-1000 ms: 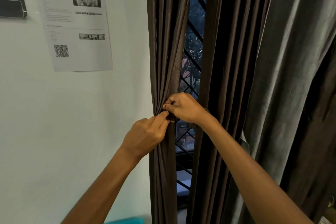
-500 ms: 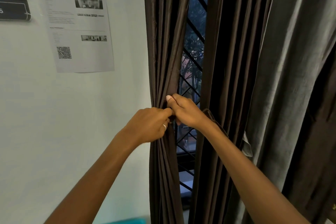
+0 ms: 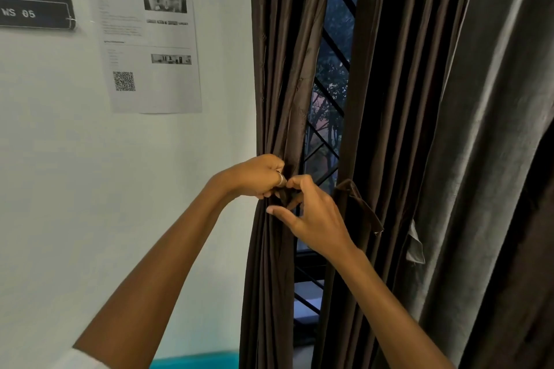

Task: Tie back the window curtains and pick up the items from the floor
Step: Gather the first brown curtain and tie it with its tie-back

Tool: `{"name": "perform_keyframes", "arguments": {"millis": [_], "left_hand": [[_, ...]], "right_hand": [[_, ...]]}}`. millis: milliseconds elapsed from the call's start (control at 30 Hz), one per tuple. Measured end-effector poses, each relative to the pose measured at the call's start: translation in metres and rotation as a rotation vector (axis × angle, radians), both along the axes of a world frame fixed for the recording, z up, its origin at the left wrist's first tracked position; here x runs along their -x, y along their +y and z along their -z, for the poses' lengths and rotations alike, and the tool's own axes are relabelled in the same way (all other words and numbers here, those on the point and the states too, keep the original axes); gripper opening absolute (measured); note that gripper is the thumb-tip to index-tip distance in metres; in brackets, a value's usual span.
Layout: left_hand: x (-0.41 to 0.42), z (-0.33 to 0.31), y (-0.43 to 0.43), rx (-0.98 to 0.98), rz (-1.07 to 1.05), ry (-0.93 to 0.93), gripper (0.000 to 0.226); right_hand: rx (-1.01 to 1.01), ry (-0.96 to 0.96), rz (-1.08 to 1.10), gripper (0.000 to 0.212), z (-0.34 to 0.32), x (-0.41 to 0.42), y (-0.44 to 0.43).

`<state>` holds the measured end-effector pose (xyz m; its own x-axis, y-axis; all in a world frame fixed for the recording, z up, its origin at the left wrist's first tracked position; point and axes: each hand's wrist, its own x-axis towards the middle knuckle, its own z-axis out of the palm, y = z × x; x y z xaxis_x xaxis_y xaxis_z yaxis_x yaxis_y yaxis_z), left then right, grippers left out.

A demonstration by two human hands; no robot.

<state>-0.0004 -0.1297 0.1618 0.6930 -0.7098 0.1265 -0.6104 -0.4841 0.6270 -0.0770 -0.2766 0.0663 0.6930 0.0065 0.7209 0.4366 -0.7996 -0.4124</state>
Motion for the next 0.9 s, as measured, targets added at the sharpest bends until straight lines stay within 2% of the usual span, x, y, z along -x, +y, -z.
{"name": "perform_keyframes", "arguments": {"millis": [100, 200, 367, 467, 600, 667, 900], "left_hand": [[0.000, 0.001, -0.002, 0.015, 0.001, 0.027, 0.028], [0.000, 0.004, 0.001, 0.027, -0.028, -0.008, 0.029], [0.006, 0.019, 0.011, 0.091, -0.076, -0.104, 0.027], [0.007, 0.041, 0.018, 0.245, -0.115, -0.170, 0.025], [0.009, 0.080, 0.018, 0.495, -0.224, -0.375, 0.018], [0.010, 0.095, 0.018, 0.586, -0.291, -0.381, 0.021], [0.012, 0.103, 0.018, 0.666, -0.320, -0.441, 0.030]], "right_hand": [[0.173, -0.193, 0.088, 0.025, 0.003, -0.003, 0.000], [0.262, -0.238, 0.101, 0.018, 0.003, -0.003, -0.001], [0.245, -0.174, 0.070, 0.026, -0.002, -0.005, -0.004], [0.186, -0.140, 0.027, 0.025, -0.001, -0.009, -0.006], [0.131, -0.189, 0.031, 0.016, 0.010, -0.011, -0.004], [0.108, -0.207, 0.060, 0.014, 0.013, -0.011, -0.003], [0.150, -0.218, 0.140, 0.015, 0.010, -0.011, -0.001]]}}
